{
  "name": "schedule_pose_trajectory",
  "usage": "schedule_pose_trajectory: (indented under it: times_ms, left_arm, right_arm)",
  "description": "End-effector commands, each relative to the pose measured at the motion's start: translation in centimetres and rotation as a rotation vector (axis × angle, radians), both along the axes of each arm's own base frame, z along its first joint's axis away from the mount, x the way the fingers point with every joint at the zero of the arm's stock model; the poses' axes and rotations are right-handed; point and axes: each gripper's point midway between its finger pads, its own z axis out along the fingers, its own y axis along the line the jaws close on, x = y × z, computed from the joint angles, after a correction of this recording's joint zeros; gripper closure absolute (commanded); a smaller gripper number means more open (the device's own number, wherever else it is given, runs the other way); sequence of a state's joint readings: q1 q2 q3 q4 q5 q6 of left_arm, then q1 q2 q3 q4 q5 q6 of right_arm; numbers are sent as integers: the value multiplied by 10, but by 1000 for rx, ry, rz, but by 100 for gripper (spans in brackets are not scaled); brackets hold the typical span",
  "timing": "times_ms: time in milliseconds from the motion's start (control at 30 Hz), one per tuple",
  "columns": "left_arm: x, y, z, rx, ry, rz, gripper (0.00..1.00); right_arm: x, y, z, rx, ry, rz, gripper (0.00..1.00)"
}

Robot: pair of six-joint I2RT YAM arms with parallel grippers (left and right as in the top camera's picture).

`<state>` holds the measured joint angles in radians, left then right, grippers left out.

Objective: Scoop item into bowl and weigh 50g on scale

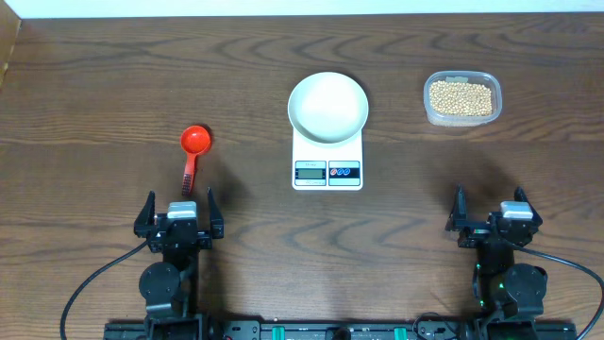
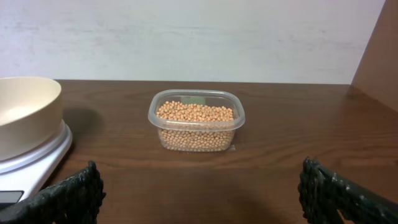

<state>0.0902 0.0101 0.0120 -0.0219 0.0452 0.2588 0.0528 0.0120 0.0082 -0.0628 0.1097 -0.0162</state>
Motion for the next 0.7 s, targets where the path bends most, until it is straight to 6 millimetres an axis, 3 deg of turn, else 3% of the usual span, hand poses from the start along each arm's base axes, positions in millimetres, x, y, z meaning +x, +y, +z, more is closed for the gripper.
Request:
schedule_pose_trajectory:
  times_ms: [0,667]
  left_arm:
    - [-2,8,-14,-8,50,45,0]
    - [-2,8,-13,-8,42,45,0]
  right_arm:
    - [0,-1,0,-16,-2,-7,1]
    - [0,-1,0,-16,-3,-7,1]
